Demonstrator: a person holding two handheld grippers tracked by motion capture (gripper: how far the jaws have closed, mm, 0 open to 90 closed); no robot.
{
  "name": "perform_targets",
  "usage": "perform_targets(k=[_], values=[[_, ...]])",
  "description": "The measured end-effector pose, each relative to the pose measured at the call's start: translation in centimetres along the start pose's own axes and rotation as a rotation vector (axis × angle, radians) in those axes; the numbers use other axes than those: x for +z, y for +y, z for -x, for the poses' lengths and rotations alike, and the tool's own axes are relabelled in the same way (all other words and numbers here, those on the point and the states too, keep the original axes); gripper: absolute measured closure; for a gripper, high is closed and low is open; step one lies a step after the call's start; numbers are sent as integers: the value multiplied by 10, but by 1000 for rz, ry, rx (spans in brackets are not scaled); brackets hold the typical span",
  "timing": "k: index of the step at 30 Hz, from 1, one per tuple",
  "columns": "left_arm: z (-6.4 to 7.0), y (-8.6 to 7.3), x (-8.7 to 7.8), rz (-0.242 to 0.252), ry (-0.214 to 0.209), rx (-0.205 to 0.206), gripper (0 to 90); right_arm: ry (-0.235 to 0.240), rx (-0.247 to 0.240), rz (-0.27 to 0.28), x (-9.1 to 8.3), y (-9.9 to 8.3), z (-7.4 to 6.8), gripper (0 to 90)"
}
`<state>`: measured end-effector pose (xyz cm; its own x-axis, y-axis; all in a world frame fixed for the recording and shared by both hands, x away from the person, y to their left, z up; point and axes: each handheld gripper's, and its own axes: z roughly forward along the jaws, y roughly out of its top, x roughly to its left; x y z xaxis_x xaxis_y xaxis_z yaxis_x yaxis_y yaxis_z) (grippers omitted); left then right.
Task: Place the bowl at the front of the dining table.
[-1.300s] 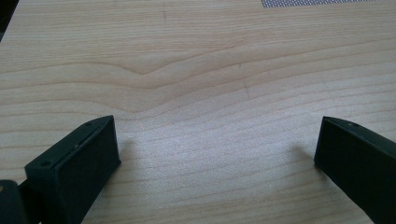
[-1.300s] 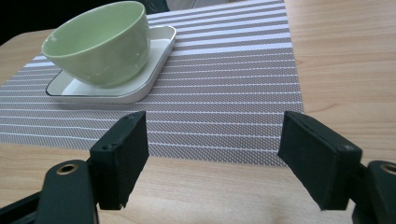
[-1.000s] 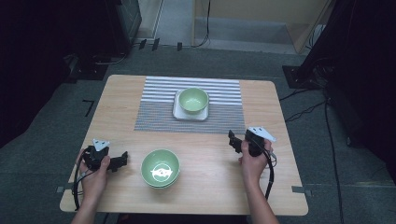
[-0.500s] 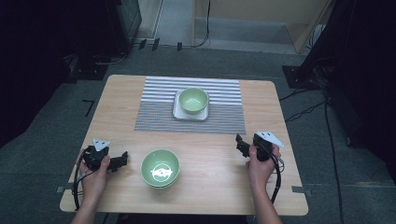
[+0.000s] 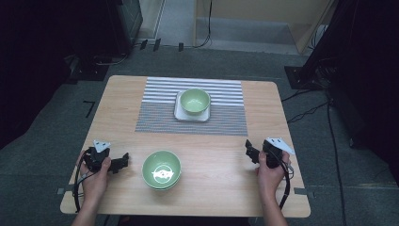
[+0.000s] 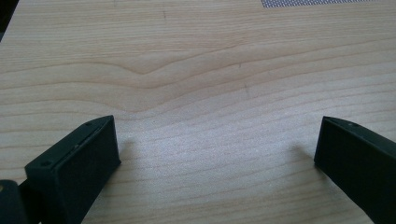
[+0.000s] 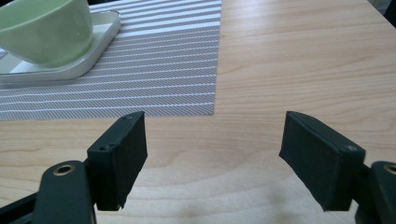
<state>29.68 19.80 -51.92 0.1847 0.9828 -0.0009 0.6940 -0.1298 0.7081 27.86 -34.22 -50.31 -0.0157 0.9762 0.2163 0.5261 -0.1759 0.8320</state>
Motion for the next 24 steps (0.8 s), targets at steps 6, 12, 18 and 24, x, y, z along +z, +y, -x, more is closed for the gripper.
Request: perform_targets(k=[6,12,18,24], values=[[0,0,0,0,0,0,0,-17,5,-10,-4,-4,9,222],[0,0,0,0,0,0,0,-34,8,-16,-8,-8,16,222],[0,0,0,-1,-1,0,0,-63,-9,-17,-12,-11,24,220],[0,0,0,-1,-1,1,0,-83,0,-21,-16,-15,32,219]])
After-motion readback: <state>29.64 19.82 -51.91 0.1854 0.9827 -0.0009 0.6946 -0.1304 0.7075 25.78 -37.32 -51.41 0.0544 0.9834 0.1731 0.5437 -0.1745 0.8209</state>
